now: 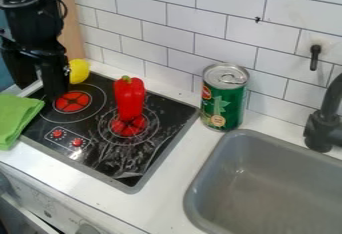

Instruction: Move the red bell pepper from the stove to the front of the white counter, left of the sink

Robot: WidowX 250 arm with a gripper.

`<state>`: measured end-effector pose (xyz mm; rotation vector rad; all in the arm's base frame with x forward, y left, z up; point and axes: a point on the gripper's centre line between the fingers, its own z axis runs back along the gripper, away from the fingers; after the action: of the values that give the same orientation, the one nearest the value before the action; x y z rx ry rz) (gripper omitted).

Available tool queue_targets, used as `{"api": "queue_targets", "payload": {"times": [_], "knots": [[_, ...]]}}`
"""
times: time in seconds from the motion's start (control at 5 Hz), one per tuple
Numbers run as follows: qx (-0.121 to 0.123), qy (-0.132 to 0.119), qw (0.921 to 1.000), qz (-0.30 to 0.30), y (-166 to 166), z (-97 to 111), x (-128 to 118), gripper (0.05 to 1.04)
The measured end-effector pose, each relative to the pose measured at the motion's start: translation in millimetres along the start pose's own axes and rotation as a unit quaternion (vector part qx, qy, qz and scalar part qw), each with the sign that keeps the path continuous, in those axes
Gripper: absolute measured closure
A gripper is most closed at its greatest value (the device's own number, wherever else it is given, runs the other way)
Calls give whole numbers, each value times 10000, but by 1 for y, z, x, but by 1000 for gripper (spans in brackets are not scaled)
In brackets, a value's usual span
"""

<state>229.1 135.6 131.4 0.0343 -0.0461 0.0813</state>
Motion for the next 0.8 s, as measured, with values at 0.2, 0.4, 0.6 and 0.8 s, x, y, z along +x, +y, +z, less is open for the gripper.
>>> {"api": "queue_targets", "payload": {"times": [0.2, 0.4, 0.6, 0.8], "knots": [[-63, 98, 9999, 5, -1, -6, -1, 81], [-320, -72, 9993, -186, -21, -5, 9, 81], [-485, -280, 9979, -340, -35, 1, 26, 81], [-545, -448, 9964, -476, -49, 1, 45, 81]]}}
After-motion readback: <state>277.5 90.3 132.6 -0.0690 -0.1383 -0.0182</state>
